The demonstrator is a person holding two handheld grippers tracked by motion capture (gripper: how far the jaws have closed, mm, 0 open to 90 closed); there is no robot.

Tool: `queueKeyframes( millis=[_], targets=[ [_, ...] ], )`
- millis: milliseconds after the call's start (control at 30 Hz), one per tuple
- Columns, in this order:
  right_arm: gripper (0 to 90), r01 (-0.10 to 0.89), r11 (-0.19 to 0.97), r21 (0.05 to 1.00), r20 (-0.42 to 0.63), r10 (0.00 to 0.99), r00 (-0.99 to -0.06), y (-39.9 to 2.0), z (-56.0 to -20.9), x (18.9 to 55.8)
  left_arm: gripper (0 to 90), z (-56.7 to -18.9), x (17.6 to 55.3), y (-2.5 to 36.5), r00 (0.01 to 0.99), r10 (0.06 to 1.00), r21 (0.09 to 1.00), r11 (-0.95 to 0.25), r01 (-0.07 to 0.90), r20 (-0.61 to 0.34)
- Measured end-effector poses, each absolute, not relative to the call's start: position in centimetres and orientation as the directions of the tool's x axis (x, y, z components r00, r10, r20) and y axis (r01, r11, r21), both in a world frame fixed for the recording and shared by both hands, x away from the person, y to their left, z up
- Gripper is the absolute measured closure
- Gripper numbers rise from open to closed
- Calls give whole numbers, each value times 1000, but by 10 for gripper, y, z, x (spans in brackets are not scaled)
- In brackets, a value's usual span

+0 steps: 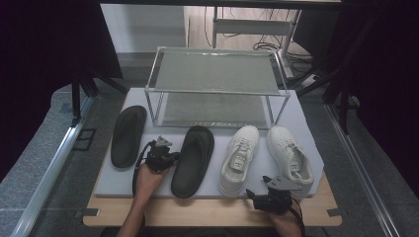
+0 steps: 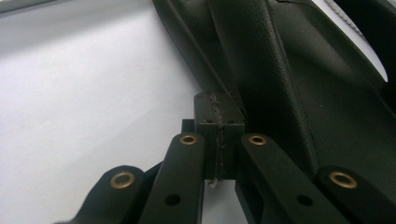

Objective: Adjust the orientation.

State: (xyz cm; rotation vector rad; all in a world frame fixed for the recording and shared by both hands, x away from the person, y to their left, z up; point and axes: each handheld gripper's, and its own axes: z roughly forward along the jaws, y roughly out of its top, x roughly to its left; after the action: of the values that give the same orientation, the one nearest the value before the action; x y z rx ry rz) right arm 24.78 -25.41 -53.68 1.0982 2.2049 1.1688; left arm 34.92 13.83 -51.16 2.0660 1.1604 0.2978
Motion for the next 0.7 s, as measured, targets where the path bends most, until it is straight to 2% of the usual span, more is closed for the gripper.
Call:
queueKeyframes(
  millis=[367, 700],
  targets=[
    [175, 451, 338, 826, 4, 797, -605, -254, -537, 248, 900, -513, 351, 118, 596, 788, 707, -334, 623, -154],
    [175, 451, 337, 827, 5, 797, -605, -254, -537, 248, 865, -508, 344, 129, 555, 823, 722, -311, 618, -121]
  ],
)
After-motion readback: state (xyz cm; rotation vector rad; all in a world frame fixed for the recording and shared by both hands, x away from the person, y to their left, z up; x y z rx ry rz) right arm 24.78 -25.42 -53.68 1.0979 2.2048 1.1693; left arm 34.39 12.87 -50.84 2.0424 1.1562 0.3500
